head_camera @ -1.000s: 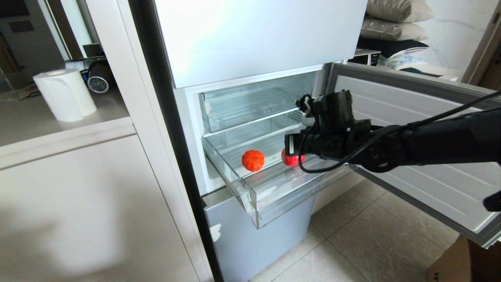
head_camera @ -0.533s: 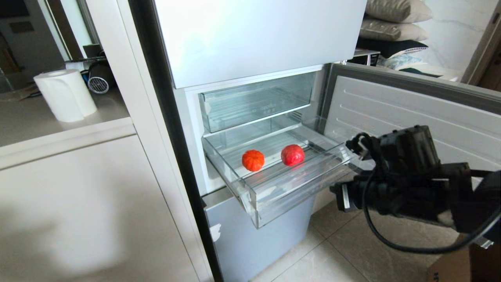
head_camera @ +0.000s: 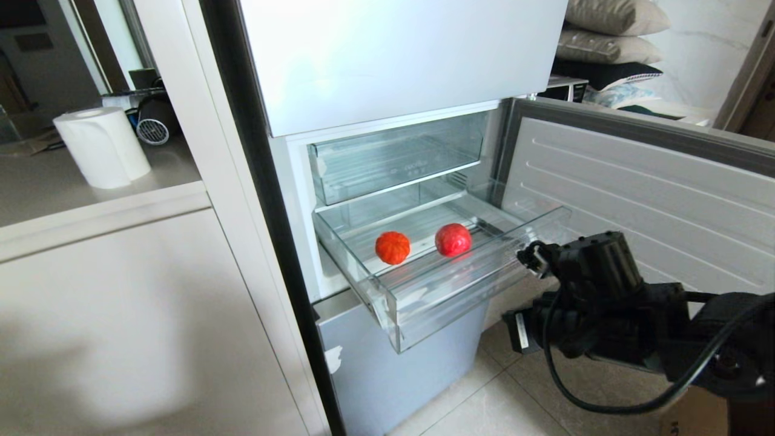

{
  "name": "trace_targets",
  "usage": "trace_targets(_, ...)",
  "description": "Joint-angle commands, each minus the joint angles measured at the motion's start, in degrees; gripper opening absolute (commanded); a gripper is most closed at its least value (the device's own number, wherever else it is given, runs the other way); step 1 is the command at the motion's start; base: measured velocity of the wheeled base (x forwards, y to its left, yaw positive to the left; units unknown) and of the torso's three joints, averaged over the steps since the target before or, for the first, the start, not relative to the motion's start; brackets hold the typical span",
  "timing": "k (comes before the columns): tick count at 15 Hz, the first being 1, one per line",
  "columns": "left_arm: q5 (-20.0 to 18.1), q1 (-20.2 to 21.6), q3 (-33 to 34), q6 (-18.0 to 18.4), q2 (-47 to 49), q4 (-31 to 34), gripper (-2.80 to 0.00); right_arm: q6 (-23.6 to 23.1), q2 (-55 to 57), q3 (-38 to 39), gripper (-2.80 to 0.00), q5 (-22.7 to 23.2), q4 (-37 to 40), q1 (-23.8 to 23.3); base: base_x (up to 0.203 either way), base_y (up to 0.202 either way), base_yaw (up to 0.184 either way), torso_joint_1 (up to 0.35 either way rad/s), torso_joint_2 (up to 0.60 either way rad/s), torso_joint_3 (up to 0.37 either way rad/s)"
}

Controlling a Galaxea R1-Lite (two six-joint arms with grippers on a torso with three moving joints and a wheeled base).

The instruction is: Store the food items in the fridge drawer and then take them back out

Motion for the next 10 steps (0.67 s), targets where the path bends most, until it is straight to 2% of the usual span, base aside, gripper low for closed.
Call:
trace_targets(1,0.02,0.00,-0.02,0.00,0.09,0.01,-2.80,-0.97,8.18,-1.89,-2.80,-0.03,-3.42,-0.06,0.000,0.000,0.000,0.000,0.00,0.000)
trace_targets(7,0.02,0.00,-0.02,0.00,0.09,0.01,-2.80,-2.43,17.45,-10.86,-2.80,-0.15,-8.21,-0.35,0.000,0.000,0.000,0.000,0.00,0.000)
trace_targets(10,0.02,0.00,-0.02,0.00,0.09,0.01,-2.80,-2.22,24.45,-19.11,-2.80,-0.94,-8.49,-0.25,0.000,0.000,0.000,0.000,0.00,0.000)
